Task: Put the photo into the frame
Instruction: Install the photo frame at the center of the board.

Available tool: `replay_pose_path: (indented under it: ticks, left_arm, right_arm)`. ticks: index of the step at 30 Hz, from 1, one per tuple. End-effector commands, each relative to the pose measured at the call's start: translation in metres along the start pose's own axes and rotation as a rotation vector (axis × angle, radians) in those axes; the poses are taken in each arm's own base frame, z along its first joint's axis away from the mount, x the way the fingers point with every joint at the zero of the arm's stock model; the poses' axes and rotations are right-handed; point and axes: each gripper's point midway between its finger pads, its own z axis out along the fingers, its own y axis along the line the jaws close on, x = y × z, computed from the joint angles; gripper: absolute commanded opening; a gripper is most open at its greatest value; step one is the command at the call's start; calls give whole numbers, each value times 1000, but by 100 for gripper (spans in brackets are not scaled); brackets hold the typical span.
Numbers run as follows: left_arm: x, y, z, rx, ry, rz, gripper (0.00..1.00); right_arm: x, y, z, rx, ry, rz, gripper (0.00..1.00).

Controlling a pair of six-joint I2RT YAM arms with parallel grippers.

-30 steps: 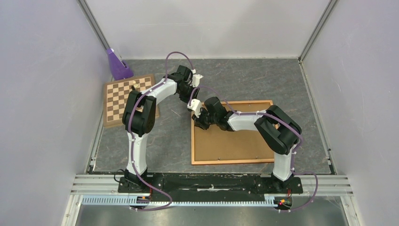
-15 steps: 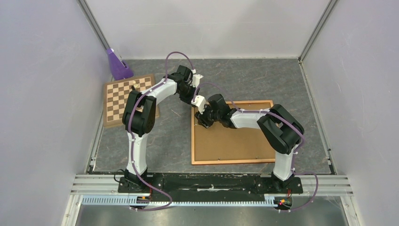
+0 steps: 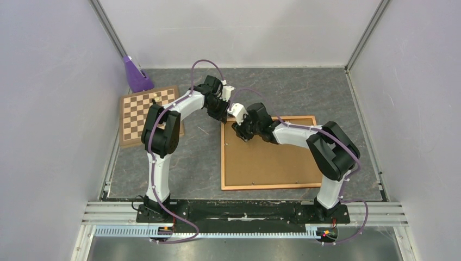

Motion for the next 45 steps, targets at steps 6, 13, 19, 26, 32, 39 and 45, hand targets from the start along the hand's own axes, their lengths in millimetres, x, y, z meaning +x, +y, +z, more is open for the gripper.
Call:
replay_pose_path:
  ticks: [6,13,19,26,32,39,45]
  left_arm:
    - [7,-6,0,13,37,-8,13]
    - [5,-7,-2,18,32,-6,12]
    - [6,-8,-1,24,36,-8,12]
    - [6,-9,-1,29,34,-9,13]
    - [8,-10,0,36,41,-6,12]
    - [11,-12,0,45,48,-3,12]
    - [18,-12,1,50,62,1,12]
  right_arm:
    - [-23,-74,-18,235,12,-5,39]
    - [-1,-90,-9,261,63,-5,37]
    - [10,-91,-2,260,89,-20,37]
    - [20,-92,3,268,113,-20,37]
    - [27,-98,8,299,129,-5,37]
    - [29,-112,10,372,147,-1,37]
    - [27,-120,9,415,149,-4,36]
